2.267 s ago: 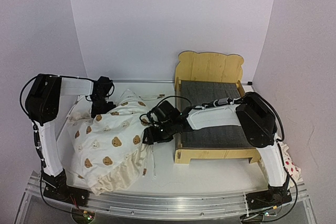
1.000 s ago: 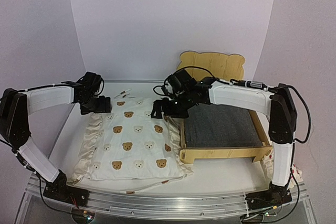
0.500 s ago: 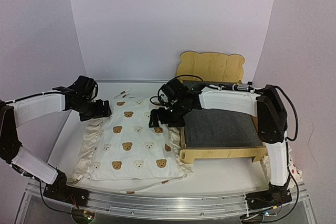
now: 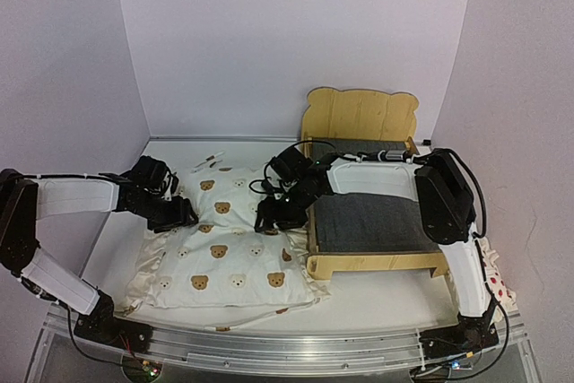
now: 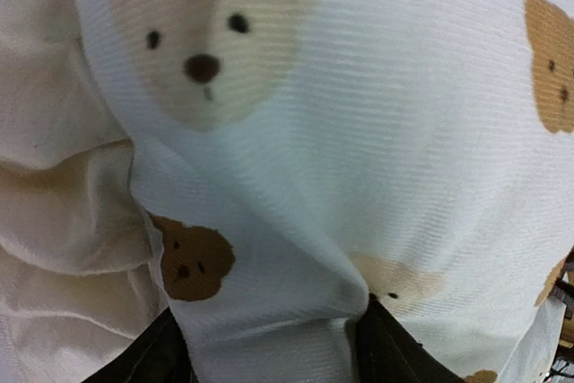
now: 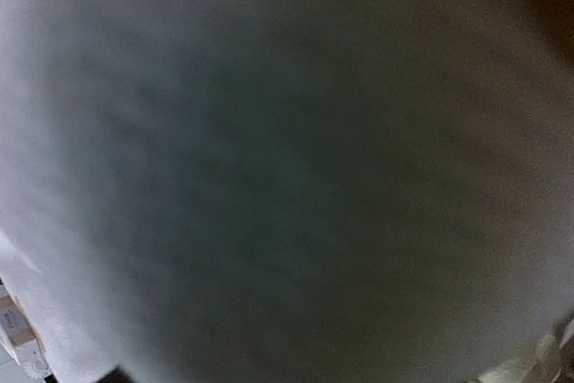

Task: Set up the pet bed

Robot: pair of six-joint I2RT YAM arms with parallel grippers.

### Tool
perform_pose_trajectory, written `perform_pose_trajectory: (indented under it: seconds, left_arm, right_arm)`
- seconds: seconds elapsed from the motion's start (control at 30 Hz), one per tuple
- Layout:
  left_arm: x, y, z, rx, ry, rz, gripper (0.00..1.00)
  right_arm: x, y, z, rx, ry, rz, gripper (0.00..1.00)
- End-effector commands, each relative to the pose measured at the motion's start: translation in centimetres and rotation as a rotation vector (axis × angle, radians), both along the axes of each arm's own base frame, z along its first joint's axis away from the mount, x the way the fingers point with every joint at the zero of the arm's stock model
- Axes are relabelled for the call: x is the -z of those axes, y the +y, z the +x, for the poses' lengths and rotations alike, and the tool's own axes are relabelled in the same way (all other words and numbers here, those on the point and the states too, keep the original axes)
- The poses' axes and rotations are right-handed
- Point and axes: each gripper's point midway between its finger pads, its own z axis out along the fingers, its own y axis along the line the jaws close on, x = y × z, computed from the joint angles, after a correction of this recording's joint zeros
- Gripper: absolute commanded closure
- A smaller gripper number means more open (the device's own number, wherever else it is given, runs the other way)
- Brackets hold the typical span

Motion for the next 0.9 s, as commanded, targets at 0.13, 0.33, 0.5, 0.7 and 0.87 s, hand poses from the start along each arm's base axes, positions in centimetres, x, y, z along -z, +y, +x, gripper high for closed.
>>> perform_pose_trajectory:
  seconds: [0.13, 0.33, 0.5, 0.7, 0.87]
  left_arm:
    - [-2.1, -3.1, 1.2, 0.108, -0.091, -0.095, 0.88]
    - [-7.3, -5.1, 2.4, 0.143, -0.199, -0.108, 1.0]
    - [-12.0, -7.8, 2.2, 0.201, -0.283, -0.123, 1.0]
    - [-17.3, -10.1, 1.9, 0.249, -0.365, -0.167, 1.0]
    - [-20.5, -12.8, 1.7, 0.306, -0.42, -0.185, 1.0]
  right_arm:
    - [-1.5, 1.7, -0.5, -0.094, -0.005, 0.058, 0.86]
    - [-6.3, 2.1, 0.2, -0.127, -0.098, 0.104, 1.0]
    - [-11.4, 0.7, 0.9, -0.107, -0.211, 0.089, 1.0]
    - [-17.2, -2.4, 1.0, -0.059, -0.344, 0.056, 1.0]
    - [-21.2, -5.6, 1.1, -0.01, -0.463, 0.019, 1.0]
